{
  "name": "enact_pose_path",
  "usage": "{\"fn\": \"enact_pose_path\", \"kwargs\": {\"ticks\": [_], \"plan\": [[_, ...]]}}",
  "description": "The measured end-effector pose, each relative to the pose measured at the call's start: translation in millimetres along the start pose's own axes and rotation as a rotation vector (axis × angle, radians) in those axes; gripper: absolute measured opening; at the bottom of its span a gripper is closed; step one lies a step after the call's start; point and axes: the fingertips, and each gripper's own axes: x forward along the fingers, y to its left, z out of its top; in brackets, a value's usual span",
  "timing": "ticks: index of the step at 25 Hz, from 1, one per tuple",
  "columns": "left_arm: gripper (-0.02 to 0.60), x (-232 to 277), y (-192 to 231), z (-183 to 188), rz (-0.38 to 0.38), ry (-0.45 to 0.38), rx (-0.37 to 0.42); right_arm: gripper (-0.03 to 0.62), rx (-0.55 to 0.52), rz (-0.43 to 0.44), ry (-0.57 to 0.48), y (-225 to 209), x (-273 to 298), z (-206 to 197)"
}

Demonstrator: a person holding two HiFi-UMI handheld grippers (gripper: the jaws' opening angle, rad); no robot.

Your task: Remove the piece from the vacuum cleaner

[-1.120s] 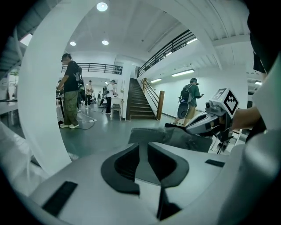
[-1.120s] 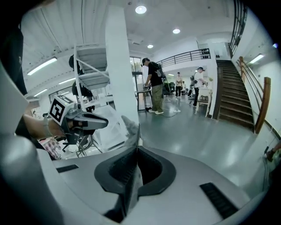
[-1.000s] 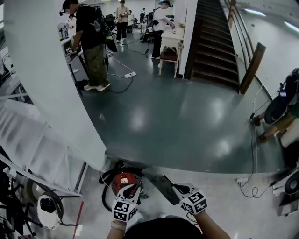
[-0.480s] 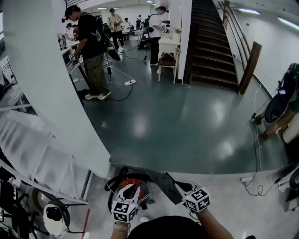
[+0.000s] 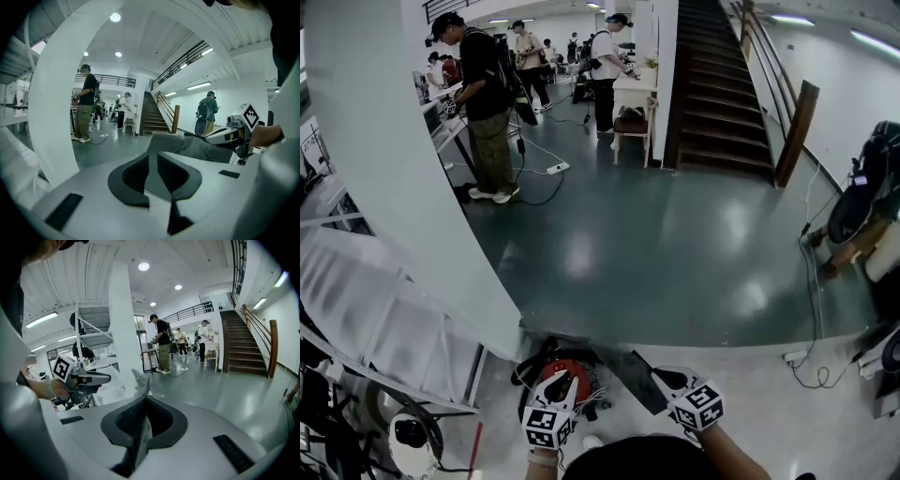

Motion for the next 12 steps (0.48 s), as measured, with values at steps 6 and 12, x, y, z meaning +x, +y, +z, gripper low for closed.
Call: {"fn": "enact_pose_path", "kwargs": {"ticks": [6, 12], "plan": [[0.072, -7, -11, -6, -0.016, 0.010, -0.004, 0.032, 0.005, -0.019, -0.004, 3, -16, -7], [0.072, -18, -22, -15, -0.025, 0.028, 0.003, 0.032, 0.012, -0.039, 0.007, 3, -29, -18]]}}
